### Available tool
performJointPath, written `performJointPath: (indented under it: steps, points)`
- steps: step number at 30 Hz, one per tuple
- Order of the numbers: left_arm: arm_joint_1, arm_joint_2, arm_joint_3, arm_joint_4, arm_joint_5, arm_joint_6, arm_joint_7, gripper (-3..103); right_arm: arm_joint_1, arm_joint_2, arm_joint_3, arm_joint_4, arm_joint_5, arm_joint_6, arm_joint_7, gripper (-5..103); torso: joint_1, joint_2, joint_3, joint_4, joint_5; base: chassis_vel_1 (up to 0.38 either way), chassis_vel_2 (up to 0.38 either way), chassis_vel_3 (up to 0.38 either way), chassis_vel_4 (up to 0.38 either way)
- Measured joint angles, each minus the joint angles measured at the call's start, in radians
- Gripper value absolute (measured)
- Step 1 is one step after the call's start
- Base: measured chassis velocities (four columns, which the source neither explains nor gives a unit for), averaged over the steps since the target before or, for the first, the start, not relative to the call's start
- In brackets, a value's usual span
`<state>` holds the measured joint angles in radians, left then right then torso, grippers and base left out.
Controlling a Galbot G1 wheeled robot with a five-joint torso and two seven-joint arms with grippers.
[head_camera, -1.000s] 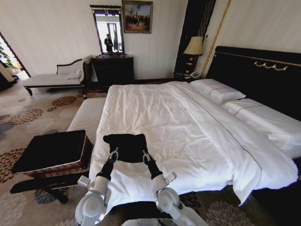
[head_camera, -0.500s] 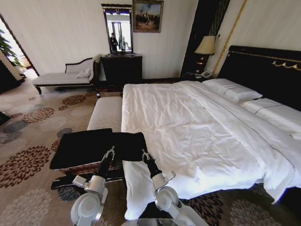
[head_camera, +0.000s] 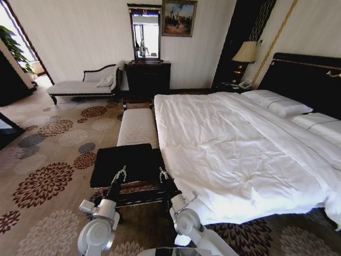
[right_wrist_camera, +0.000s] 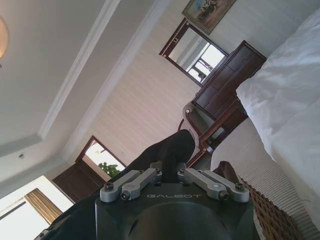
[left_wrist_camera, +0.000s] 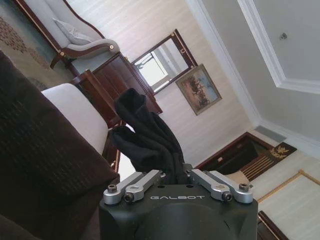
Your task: Fold the clothes on the bed and place them into the basket.
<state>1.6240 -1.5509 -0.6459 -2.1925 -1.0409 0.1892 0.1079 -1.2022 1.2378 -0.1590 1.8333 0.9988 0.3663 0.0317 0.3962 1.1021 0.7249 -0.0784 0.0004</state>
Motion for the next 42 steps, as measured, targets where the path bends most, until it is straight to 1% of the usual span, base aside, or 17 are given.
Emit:
performJointPath:
  steps: [12, 22, 30, 32, 42]
  points:
    - [-0.011, 0.008, -0.017, 0.030, -0.002, -0.005, 0.005, 9, 0.019, 0.021, -0.017, -0.025, -0.002, -0.002, 0.015, 7, 0.000, 0.000, 0.000, 0.0008, -0.0008, 0.085, 0.093, -0.089, -0.087]
    - [-0.029, 0.015, -0.018, 0.082, 0.002, -0.011, 0.015, 9, 0.038, 0.017, -0.015, -0.045, 0.002, -0.004, 0.032, 7, 0.000, 0.000, 0.000, 0.0003, -0.0001, 0.041, 0.045, -0.032, -0.035]
    - [-0.025, 0.019, -0.019, 0.086, 0.002, -0.015, 0.018, 9, 0.043, 0.032, -0.024, -0.063, -0.009, -0.005, 0.066, 7, 0.000, 0.000, 0.000, 0.0006, -0.0005, -0.066, 0.038, 0.066, -0.049]
    - [-0.023, 0.022, -0.022, 0.086, 0.002, -0.016, 0.018, 9, 0.044, 0.037, -0.031, -0.065, -0.013, -0.008, 0.086, 7, 0.000, 0.000, 0.000, 0.0006, -0.0004, -0.100, 0.142, 0.107, -0.144]
    - [-0.028, 0.020, -0.021, 0.096, 0.003, -0.017, 0.019, 9, 0.045, 0.046, -0.036, -0.067, -0.030, -0.014, 0.106, 7, 0.001, 0.000, 0.000, 0.0006, -0.0004, -0.138, 0.163, 0.150, -0.145]
